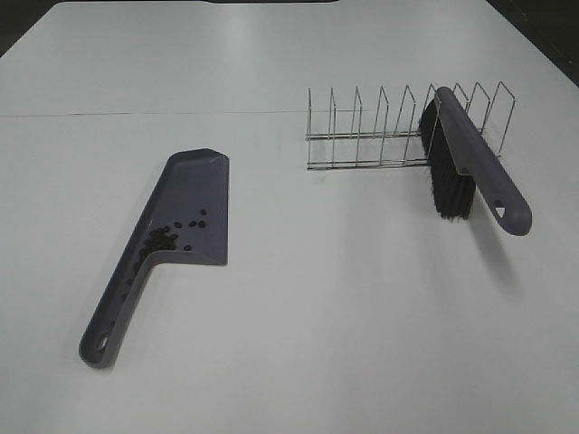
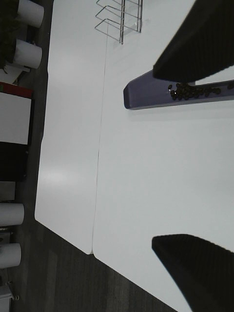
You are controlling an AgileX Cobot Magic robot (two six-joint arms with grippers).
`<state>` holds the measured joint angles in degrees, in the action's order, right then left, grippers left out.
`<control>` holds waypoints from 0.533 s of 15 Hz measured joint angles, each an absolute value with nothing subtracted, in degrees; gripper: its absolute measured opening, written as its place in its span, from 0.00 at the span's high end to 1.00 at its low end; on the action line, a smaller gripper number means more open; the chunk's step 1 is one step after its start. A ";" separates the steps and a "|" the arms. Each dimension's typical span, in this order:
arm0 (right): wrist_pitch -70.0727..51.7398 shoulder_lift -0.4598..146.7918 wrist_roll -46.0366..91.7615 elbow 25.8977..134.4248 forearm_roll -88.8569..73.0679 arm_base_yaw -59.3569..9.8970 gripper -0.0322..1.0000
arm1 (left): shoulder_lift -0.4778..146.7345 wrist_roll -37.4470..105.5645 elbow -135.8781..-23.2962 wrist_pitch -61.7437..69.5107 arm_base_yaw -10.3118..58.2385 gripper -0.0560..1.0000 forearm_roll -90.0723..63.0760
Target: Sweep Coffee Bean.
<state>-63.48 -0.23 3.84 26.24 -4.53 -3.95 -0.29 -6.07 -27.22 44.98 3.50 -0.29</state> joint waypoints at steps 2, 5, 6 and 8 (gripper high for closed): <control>-63.48 -0.23 3.84 26.24 -4.53 -3.95 0.25 | -0.29 -6.13 -29.68 50.42 3.50 0.21 -0.63; -63.48 -0.23 3.84 26.24 -4.53 -3.95 0.25 | -0.29 -4.53 -30.77 57.35 3.50 0.21 -0.86; -63.48 -0.23 3.84 26.24 -4.53 -3.95 0.25 | -0.34 -2.52 -30.71 59.07 3.50 0.21 -0.86; -63.48 -0.23 3.84 26.24 -4.53 -3.95 0.25 | -0.40 -1.43 -30.14 60.68 3.50 0.21 -1.03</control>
<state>-63.48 -0.23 3.84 26.24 -4.53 -3.95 -0.40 -1.43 -30.14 60.68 3.50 -1.03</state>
